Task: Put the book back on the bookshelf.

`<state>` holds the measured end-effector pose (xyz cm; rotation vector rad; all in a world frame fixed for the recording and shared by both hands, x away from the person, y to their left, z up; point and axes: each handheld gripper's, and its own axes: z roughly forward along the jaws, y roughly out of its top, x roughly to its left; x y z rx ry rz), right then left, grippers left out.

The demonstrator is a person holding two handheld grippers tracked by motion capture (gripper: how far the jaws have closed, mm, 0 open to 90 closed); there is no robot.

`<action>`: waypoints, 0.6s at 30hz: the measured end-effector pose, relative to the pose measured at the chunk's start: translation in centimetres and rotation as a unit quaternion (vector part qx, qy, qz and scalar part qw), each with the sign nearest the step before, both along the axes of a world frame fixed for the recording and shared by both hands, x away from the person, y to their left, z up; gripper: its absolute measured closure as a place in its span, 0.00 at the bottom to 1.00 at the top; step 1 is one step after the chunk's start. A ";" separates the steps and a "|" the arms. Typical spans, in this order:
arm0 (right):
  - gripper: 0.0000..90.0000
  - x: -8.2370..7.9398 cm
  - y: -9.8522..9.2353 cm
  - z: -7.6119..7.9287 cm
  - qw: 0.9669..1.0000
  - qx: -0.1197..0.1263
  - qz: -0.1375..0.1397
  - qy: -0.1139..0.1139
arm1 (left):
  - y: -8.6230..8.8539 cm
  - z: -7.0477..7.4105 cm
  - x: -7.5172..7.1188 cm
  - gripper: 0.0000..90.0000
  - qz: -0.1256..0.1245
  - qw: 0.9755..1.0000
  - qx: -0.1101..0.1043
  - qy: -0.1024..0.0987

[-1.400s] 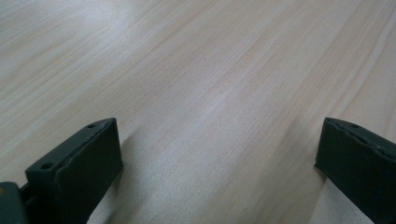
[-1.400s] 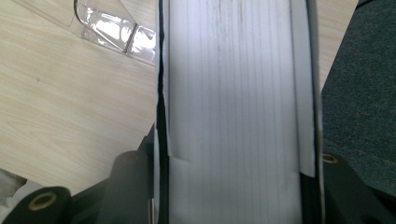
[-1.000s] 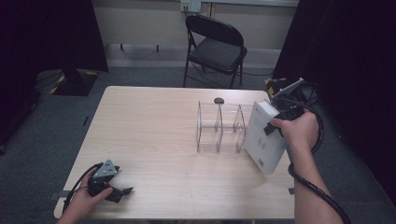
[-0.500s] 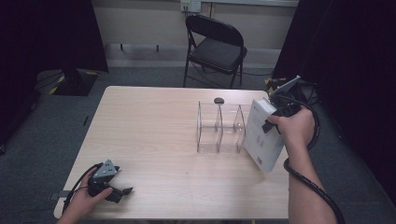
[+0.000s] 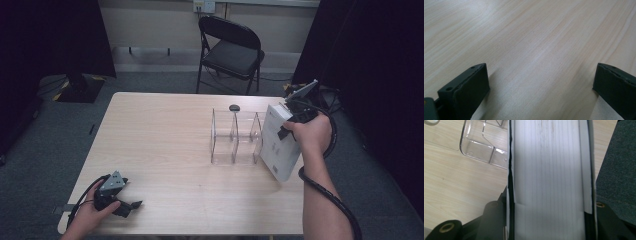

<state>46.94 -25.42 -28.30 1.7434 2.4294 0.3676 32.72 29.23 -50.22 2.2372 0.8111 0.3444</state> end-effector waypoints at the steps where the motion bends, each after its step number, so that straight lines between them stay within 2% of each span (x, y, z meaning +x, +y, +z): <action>1: 0.58 0.0 0.0 -0.2 1.000 -0.001 -0.002 -0.003 | 0.0 0.0 0.0 0.00 0.001 1.000 -0.001 0.001; 9: 0.58 -0.1 0.0 -1.5 1.000 0.008 -0.012 -0.023 | 0.0 0.0 0.0 0.00 0.000 1.000 -0.001 0.001; 18: 0.57 -0.6 0.1 -1.9 1.000 0.004 -0.003 -0.024 | 0.0 0.0 0.0 0.00 0.000 1.000 -0.001 0.001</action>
